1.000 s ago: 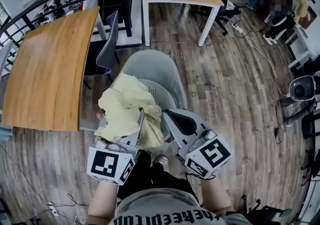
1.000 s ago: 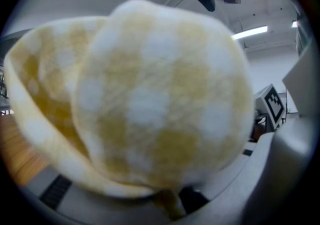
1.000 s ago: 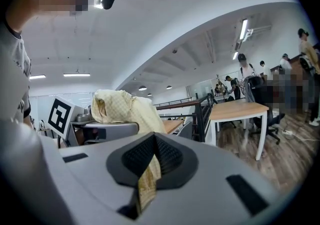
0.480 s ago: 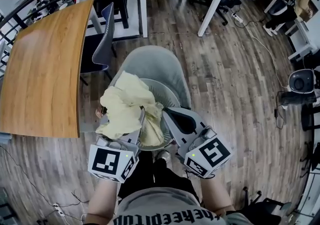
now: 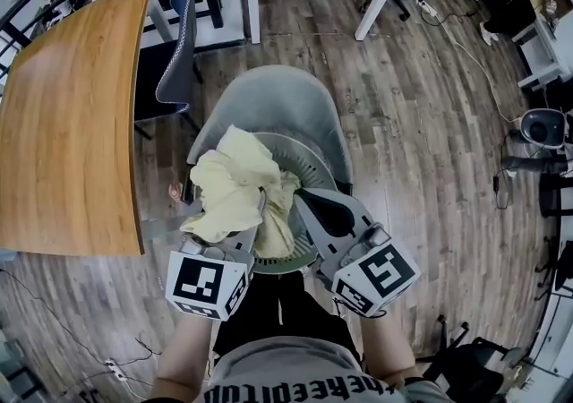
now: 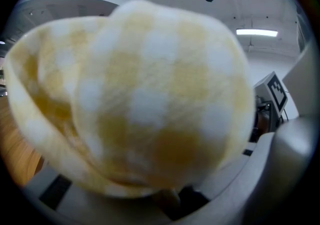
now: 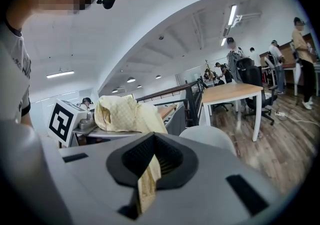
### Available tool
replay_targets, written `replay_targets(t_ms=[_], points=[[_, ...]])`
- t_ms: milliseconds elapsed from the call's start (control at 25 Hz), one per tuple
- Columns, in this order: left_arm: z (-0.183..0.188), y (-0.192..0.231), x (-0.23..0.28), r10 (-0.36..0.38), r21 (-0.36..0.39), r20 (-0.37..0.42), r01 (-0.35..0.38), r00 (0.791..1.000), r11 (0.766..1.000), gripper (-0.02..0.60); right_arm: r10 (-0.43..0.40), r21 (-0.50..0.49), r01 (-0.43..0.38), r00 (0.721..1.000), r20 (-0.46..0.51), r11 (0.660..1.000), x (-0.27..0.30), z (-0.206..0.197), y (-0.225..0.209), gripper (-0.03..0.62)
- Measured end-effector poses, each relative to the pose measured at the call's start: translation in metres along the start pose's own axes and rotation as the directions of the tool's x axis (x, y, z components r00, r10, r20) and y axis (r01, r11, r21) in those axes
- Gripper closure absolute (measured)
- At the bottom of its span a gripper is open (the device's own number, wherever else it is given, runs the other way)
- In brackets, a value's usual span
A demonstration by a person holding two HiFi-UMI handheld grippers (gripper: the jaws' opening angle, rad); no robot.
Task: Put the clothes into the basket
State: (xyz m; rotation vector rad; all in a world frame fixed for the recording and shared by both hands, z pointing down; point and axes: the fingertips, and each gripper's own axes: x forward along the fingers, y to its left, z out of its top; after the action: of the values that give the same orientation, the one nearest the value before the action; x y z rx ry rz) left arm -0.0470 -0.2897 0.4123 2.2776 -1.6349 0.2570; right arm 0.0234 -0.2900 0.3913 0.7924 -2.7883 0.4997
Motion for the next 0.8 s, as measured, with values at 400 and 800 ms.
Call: replay_targets(t_ms=[400,800], points=[[-0.047,0.023,0.024,-0.026,-0.030,-0.105,0.023,0.994,0.999,0.411,-0.036,0.053,0.039,0.997,-0.064,0.998,0.021,-0.031,-0.007,0.585],[-0.087,0.022,0.040,-0.065,-0.042,-0.194,0.058,0.979,0.997,0.411,-0.063,0.093,0.073,0.991,-0.114,0.993,0.025,-0.059,-0.013,0.585]])
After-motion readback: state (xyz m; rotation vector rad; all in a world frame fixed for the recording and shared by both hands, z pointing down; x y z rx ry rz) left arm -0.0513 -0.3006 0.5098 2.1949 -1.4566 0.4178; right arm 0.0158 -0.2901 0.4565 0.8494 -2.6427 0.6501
